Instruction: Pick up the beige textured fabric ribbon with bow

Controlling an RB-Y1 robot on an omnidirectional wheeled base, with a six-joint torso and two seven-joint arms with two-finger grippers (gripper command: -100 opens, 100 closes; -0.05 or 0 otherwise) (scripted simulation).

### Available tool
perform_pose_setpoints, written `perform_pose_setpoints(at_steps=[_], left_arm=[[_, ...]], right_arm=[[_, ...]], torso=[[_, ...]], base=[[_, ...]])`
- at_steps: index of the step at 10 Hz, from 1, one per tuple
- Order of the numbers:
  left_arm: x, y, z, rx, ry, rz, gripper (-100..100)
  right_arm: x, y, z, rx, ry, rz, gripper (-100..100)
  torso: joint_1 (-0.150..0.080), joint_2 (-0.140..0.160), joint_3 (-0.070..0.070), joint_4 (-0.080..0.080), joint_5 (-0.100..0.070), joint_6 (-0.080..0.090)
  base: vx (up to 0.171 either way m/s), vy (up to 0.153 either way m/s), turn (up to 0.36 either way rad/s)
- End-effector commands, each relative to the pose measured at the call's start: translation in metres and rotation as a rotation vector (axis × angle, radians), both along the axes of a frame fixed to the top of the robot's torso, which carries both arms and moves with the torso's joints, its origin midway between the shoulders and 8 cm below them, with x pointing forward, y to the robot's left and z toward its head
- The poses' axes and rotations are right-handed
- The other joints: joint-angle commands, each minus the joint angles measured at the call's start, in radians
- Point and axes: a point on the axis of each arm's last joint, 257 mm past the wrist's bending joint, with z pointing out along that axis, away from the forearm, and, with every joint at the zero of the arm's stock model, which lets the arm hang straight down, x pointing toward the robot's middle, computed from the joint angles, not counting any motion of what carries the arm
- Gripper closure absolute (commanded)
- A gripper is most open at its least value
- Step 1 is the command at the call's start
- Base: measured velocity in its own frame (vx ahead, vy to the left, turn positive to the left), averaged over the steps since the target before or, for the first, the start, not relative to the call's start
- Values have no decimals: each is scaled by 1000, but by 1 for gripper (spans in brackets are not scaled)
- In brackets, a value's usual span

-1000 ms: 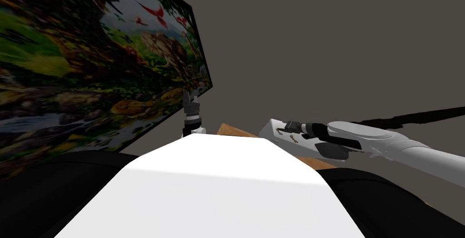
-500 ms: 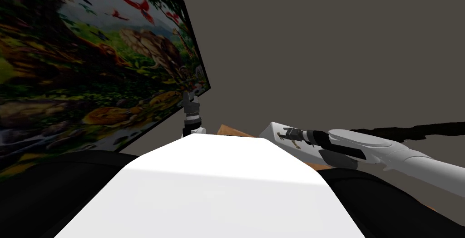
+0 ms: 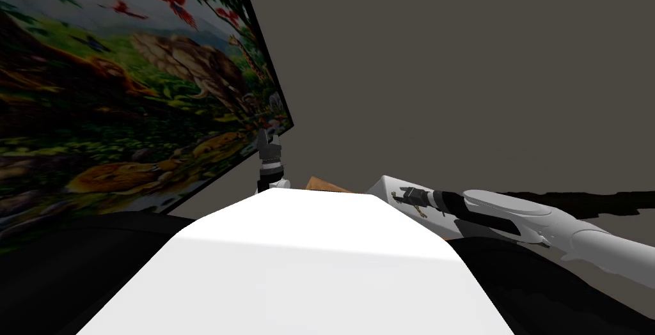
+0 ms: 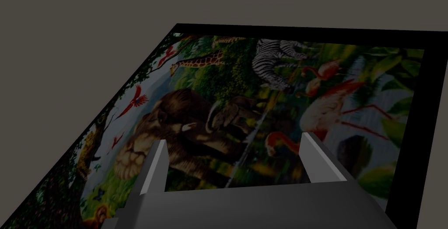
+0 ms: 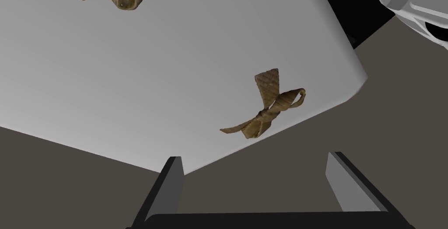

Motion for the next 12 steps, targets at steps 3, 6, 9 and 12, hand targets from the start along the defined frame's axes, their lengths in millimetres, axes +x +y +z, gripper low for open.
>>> perform_pose_setpoints(at_steps=[3,6,9,12], left_arm=[[0,0,0,0,0,0,0],[0,0,0,0,0,0,0],[0,0,0,0,0,0,0],[0,0,0,0,0,0,0]], right_arm=[[-12,-3,-12,-1,-4,-20,-100],[-14,-3,-14,-1,-5,-23,100],[-14,-3,-14,-1,-5,-23,100],[4,-4,-5,-3,-39,-26,-100]], torso=[[1,2,1,0,0,0],[2,2,1,0,1,0],[1,3,2,1,0,0],[1,3,2,1,0,0]], base=[[18,6,69],[13,8,26],[0,0,0],[-7,-6,-52]])
